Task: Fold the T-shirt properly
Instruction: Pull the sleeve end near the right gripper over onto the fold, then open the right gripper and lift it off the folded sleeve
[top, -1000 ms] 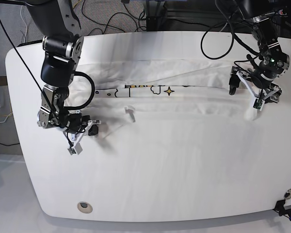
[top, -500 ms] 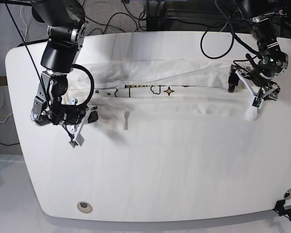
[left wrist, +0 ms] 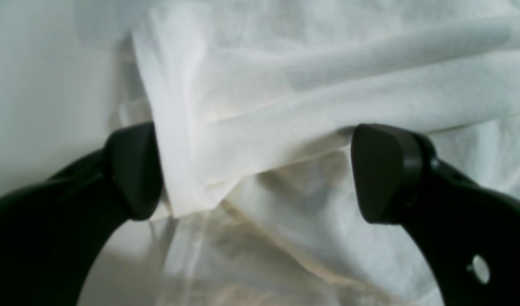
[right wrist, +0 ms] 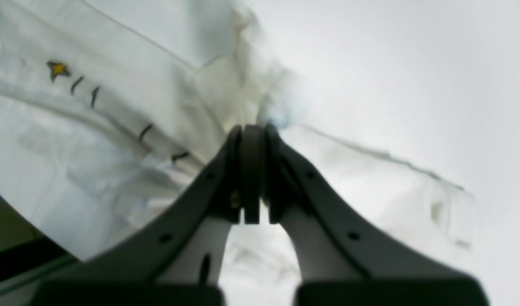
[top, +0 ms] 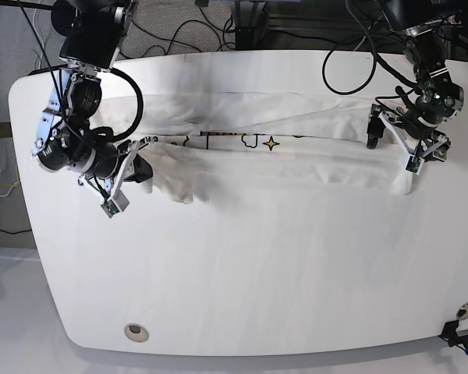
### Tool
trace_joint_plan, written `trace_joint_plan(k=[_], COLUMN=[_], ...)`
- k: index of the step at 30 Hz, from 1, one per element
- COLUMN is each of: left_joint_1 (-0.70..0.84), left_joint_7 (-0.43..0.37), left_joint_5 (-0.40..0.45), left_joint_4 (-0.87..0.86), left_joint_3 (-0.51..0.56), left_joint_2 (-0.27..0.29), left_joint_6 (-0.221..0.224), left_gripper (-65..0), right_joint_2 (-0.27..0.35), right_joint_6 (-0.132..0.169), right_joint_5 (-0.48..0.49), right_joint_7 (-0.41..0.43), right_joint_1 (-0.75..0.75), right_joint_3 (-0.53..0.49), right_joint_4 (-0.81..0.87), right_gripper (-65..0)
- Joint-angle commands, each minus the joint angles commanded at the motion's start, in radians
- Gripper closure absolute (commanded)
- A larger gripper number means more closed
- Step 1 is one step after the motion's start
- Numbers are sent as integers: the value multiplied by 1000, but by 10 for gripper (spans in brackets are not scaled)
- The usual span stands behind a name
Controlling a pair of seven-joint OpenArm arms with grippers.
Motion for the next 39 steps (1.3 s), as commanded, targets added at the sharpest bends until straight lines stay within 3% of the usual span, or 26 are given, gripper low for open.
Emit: trace_joint_plan(k=[7, 15, 24, 27, 30, 37, 39], left_joint_1=[0, 0, 0, 0, 0, 0, 0], left_joint_7=[2, 2, 2, 2, 2, 0, 0], left_joint_5=[0, 2, 2, 2, 2, 2, 2], left_joint_4=[0, 0, 0, 0, 0, 0, 0], left_joint_3=[0, 0, 0, 0, 0, 0, 0], left_joint_2=[0, 0, 0, 0, 0, -2, -2], left_joint_6=[0, 0, 0, 0, 0, 0, 0], left_gripper=[-650, -650, -650, -650, -650, -650, -650], right_joint_2=[0, 32, 38, 38, 41, 94, 95], right_joint_6=[0, 0, 0, 0, 0, 0, 0], right_joint_5=[5, 150, 157, 158, 163, 169, 227], right_joint_7=[0, 0, 0, 0, 0, 0, 0], right_joint_1=[-149, -290, -347, -348, -348, -339, -324], right_joint_3=[2, 5, 5, 5, 0, 2, 2], right_joint_4=[161, 166, 166, 166, 166, 166, 166], right_gripper=[0, 0, -5, -204, -329, -319, -304])
